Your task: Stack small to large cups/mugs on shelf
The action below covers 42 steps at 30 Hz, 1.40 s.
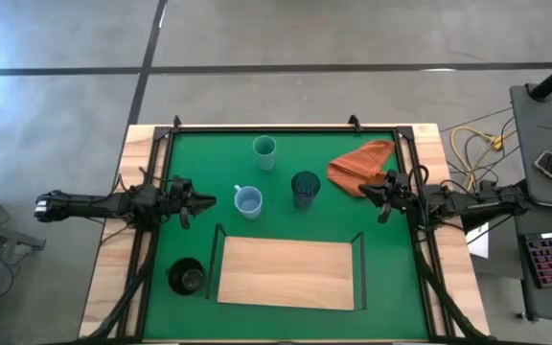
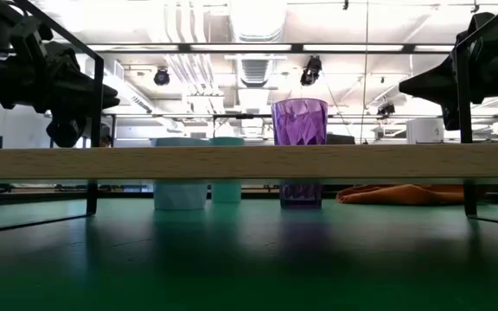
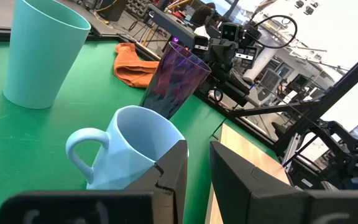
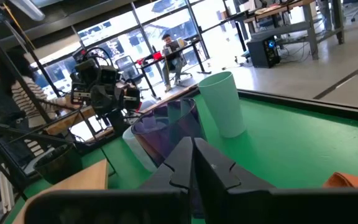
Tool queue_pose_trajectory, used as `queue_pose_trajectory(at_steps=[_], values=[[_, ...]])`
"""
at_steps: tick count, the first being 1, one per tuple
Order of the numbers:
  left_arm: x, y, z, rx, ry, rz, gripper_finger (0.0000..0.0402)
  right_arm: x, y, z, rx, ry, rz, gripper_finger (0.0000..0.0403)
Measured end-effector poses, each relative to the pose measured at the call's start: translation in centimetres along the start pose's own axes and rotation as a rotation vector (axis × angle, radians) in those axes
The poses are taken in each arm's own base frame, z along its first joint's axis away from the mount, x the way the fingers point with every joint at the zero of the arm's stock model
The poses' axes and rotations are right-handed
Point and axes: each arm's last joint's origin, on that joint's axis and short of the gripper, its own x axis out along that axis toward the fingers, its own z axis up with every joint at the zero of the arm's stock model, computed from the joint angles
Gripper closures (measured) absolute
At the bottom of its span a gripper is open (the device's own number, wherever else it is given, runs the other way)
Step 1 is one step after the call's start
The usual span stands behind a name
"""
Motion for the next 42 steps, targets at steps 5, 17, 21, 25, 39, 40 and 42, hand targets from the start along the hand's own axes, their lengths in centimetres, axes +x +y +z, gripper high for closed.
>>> queue_pose_trajectory(at_steps=[5,17,21,25,39,40,42], values=[[0.0,0.0,0.0,0.0,0.001,0.0,0.0348,0.0,0.3,1.0,0.091,-0.103,0.007,0.0394],[0.0,0.0,0.0,0.0,0.0,0.0,0.0348,-0.3,0.8,3.2,0.177,-0.327,0.015,0.0394],[0.0,0.0,0.0,0.0,0.0,0.0,0.0348,-0.2,0.7,3.1,0.172,-0.332,-0.036,0.0394],[0.0,0.0,0.0,0.0,0.0,0.0,0.0348,0.0,0.5,2.8,0.166,-0.327,-0.12,0.0394],[0.0,0.0,0.0,0.0,0.0,0.0,0.0348,0.7,0.6,2.1,0.221,-0.272,-0.137,0.0394],[0.0,0.0,0.0,0.0,0.0,0.0,0.0348,0.8,0.6,2.1,0.249,-0.271,-0.135,0.0394],[0.0,0.0,0.0,0.0,0.0,0.0,0.0348,0.8,0.6,2.0,0.269,-0.265,-0.135,0.0394]])
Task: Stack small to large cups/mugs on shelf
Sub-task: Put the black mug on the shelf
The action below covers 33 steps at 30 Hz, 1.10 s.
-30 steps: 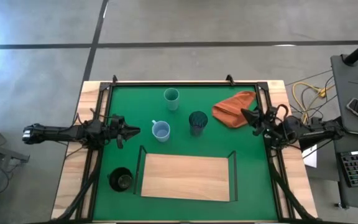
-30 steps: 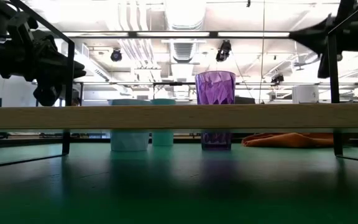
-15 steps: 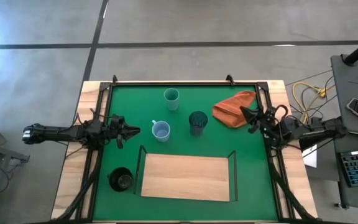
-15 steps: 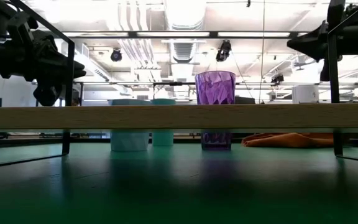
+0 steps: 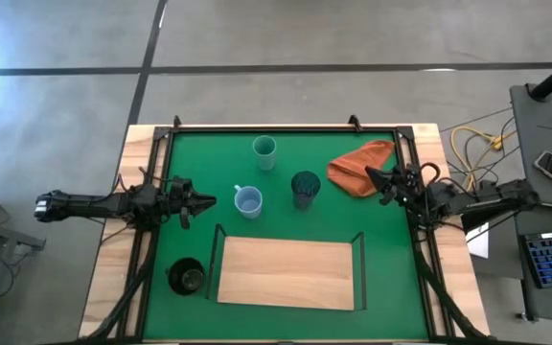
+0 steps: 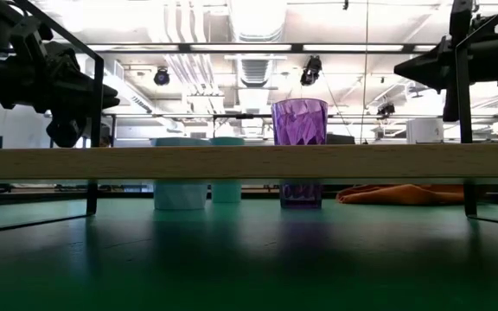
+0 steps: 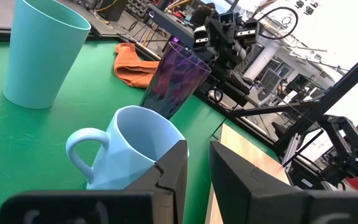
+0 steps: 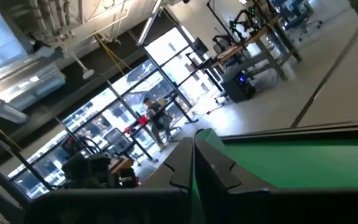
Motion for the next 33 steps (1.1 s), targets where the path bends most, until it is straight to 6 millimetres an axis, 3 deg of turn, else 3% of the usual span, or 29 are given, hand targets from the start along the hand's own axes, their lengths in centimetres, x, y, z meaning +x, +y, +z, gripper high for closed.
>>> queue_pose_trajectory(at_steps=[9,14,33], values=[[0.0,0.0,0.0,-0.002,-0.002,0.0,0.0348,0.0,0.1,0.7,0.029,-0.109,-0.075,0.0394],[0.0,-0.2,0.4,-0.208,-0.045,-0.023,0.0348,0.0,-0.1,1.0,0.042,-0.164,-0.146,0.0394],[0.0,-0.3,0.9,-0.229,-0.137,0.017,0.0348,-0.1,-0.1,1.0,0.045,-0.176,-0.168,0.0394]])
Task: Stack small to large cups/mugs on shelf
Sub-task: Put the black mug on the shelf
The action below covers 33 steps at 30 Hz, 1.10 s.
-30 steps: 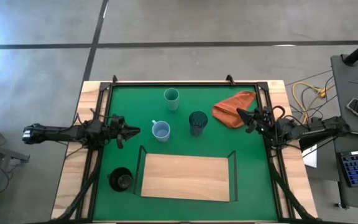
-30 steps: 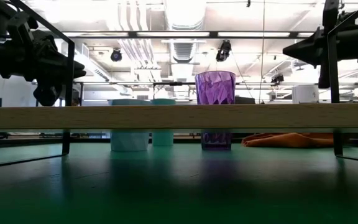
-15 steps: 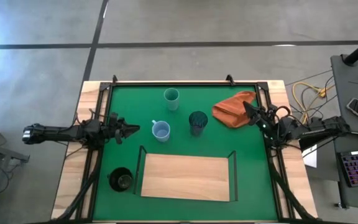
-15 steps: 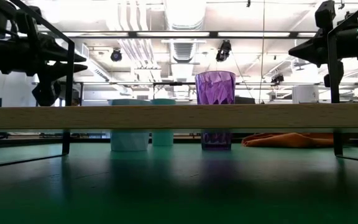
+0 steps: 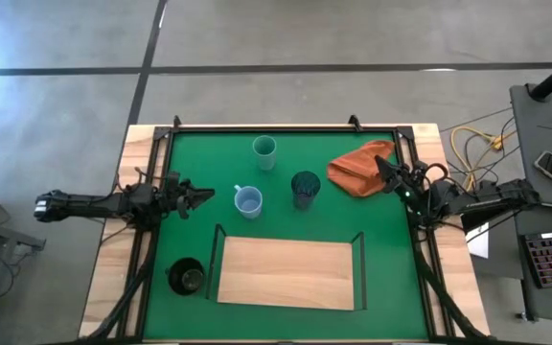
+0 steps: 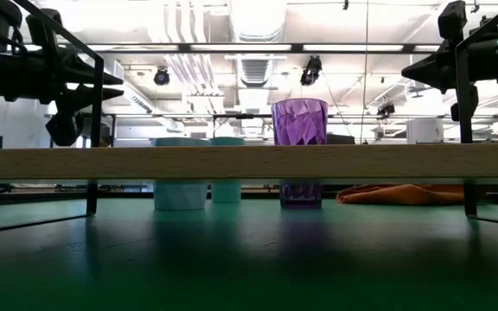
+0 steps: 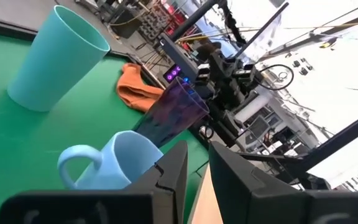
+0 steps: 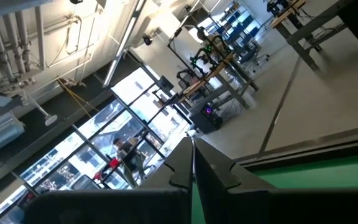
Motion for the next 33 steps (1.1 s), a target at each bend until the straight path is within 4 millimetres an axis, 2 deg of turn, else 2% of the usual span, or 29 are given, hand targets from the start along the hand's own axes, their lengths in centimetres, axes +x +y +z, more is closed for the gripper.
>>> queue_pose_trajectory(at_steps=[7,9,11,13,16,18,20,25,29,33], values=[[-0.1,-1.2,1.6,-0.079,-0.189,-0.063,0.0348,0.0,0.0,0.0,-0.007,0.002,-0.002,0.0394],[-0.3,-2.3,2.6,-0.068,-0.193,-0.118,0.0348,0.0,0.0,0.0,-0.006,0.001,-0.001,0.0394],[-0.7,-4.3,4.3,-0.04,-0.163,-0.208,0.0348,0.0,0.0,0.0,0.0,0.0,-0.001,0.0394],[-1.3,-6.5,6.3,0.04,-0.077,-0.215,0.035,0.0,0.0,0.0,0.0,0.0,-0.001,0.0394],[-2.5,-8.7,8.9,0.203,0.166,-0.002,0.0362,0.0,0.0,0.0,0.0,0.0,-0.001,0.0394],[-2.9,-9.7,9.9,0.283,0.373,0.162,0.0373,0.0,0.0,0.0,0.0,0.0,-0.001,0.0394],[-2.7,-10.7,10.6,0.304,0.563,0.25,0.0379,0.0,0.0,0.0,0.0,0.0,-0.001,0.0394],[-1.8,-11.8,10.6,0.309,0.893,0.387,0.038,0.0,0.0,0.0,-0.007,0.001,-0.002,0.0394],[-1.3,-11.4,9.1,0.324,1.1,0.536,0.0381,0.0,0.0,0.0,-0.008,0.002,-0.002,0.0394],[-1.3,-11.8,7.4,0.355,1.224,0.563,0.0381,0.0,0.0,0.0,-0.01,0.002,-0.003,0.0394]])
